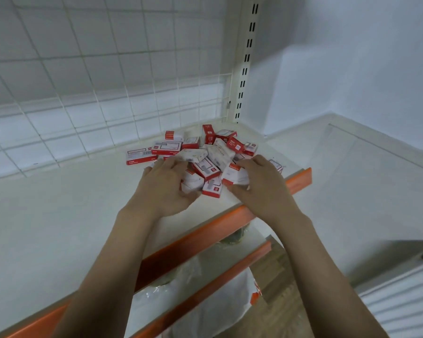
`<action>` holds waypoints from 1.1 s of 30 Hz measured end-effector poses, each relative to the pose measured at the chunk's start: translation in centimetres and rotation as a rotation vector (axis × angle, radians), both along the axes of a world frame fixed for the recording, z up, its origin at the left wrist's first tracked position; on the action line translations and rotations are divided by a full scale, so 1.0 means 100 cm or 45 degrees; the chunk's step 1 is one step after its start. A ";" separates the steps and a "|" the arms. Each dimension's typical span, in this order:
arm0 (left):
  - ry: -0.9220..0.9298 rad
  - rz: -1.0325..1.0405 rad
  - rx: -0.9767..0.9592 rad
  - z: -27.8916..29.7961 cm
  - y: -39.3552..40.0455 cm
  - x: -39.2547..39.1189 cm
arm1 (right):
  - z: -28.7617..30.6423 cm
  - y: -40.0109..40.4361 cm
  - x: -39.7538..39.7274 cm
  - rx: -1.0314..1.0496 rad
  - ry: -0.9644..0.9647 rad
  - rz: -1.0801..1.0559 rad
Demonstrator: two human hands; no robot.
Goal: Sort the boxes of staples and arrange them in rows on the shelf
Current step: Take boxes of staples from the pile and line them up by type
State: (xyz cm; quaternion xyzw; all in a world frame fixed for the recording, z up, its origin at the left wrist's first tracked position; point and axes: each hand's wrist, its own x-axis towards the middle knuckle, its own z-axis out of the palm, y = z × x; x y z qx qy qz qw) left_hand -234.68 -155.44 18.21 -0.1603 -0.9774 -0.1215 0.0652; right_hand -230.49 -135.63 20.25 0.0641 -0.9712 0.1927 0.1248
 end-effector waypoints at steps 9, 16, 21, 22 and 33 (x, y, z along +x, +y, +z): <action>0.012 0.032 -0.016 -0.011 0.008 -0.011 | -0.018 0.013 0.027 -0.133 0.041 -0.006; 0.086 0.044 0.015 -0.014 0.011 -0.011 | -0.029 0.017 0.028 -0.193 0.046 0.020; 0.125 0.048 0.148 -0.007 0.006 0.006 | -0.030 0.018 0.021 -0.273 0.082 0.066; 0.140 0.051 0.186 -0.004 0.004 0.013 | -0.030 0.018 0.020 -0.324 0.092 0.092; 0.253 0.256 0.370 0.000 -0.021 0.102 | -0.029 -0.007 0.020 -0.530 -0.103 0.335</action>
